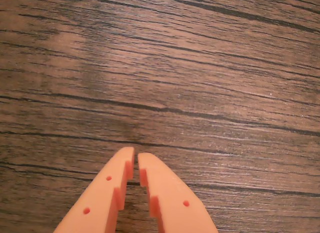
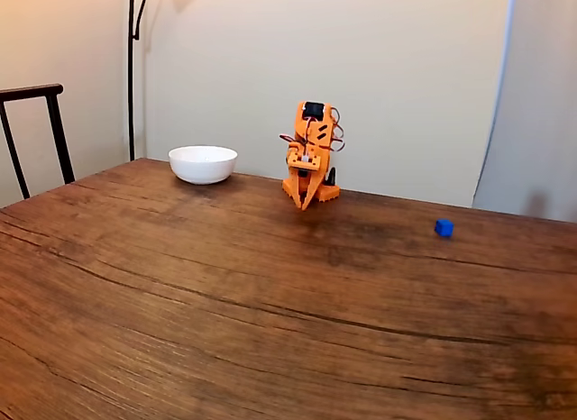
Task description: Grasp the cube and drop it in the bowl
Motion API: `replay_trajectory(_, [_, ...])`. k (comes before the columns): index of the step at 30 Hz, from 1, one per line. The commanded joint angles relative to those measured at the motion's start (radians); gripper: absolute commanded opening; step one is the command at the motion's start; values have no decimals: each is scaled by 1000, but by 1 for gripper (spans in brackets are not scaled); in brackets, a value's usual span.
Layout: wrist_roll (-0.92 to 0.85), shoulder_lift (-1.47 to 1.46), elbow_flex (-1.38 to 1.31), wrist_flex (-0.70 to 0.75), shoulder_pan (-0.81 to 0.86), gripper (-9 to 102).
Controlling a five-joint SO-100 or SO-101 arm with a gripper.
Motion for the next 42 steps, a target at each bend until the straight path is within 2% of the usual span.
replay_trajectory(1, [3, -15, -2, 60, -9, -1])
replay_trajectory(12, [-5, -11, -2, 48, -6, -1])
replay_trajectory(19, [3, -9, -2, 57, -60, -1])
replay_trajectory(32, [-143, -17, -377, 58, -495, -1])
replay_trajectory(42, [-221, -21, -488, 43, -703, 0])
